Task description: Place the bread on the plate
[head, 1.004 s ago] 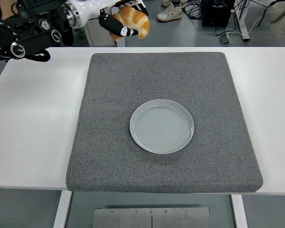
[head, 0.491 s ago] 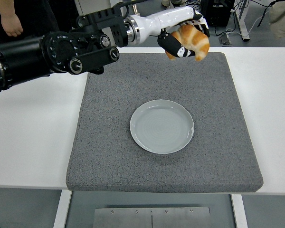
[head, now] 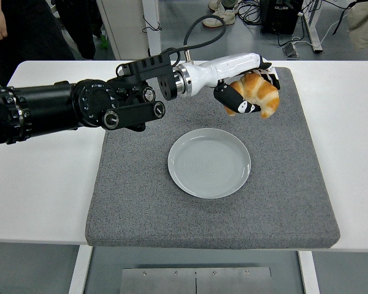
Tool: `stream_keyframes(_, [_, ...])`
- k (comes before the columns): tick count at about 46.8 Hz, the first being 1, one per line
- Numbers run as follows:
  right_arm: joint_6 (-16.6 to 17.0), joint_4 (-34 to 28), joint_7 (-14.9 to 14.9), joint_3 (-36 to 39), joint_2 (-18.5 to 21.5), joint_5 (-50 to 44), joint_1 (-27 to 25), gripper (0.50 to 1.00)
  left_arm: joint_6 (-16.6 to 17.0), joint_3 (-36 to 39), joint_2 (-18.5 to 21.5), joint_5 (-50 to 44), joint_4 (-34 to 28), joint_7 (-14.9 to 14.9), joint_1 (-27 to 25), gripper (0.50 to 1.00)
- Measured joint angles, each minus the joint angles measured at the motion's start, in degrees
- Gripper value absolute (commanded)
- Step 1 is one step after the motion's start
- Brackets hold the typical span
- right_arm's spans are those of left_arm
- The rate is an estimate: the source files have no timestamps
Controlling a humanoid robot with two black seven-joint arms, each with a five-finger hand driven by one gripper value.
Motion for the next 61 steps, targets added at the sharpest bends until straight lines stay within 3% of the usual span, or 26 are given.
stream_keyframes(12, [0.0, 0.02, 0.0, -0.02, 0.0, 0.01, -0.09, 1.0, 1.89, 4.25, -0.33, 0.41, 0.06, -0.02, 5.39, 0.5])
stream_keyframes(25, [0.0, 0.0, 0.0, 0.02, 0.0, 0.02, -0.08, 1.0, 3.39, 4.0, -0.7, 4.97, 0.43, -0.09, 10.76, 0.5])
stream_keyframes(61, [-0.02, 0.02, 0.0, -0.04, 0.0, 0.03, 0.26, 1.0, 4.37, 4.19, 4.12, 5.56, -0.77, -0.38, 14.64, 0.5])
